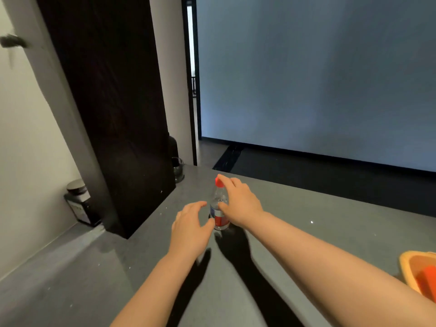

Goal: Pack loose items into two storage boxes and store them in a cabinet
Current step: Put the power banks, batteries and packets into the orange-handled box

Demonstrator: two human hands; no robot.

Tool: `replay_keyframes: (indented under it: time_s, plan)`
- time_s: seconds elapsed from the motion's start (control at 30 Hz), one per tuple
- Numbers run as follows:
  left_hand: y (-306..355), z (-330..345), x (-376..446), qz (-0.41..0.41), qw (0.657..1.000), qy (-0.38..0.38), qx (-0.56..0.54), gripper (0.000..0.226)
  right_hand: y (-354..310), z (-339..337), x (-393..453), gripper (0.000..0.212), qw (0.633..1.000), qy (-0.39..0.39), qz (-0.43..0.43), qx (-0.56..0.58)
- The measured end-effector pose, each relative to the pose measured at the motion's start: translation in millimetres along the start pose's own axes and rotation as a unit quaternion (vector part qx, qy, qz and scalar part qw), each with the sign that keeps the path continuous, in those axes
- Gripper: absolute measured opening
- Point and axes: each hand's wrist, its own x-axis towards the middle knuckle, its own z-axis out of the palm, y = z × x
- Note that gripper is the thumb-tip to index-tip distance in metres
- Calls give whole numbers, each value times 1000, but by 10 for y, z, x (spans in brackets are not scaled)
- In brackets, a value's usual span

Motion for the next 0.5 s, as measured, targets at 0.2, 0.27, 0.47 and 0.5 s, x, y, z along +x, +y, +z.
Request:
replay_keyframes:
  time_s: [0.2,0.27,0.47,0.5]
  plan:
    - [-100,204,431,-33,998,-44,5,54,39,61,326,43,999,-1,-3,-42]
    - [-114,257,455,-32,998,-52,9,55,64,23,299,31,998,18,-5,-53]
    - [74,257,158,15,998,-67,-8,52,273,-285,-225,24,998,27,51,-11]
    - [136,257,56,30,997,-67,-11,51,330,-382,-379,24,998,38,59,-1]
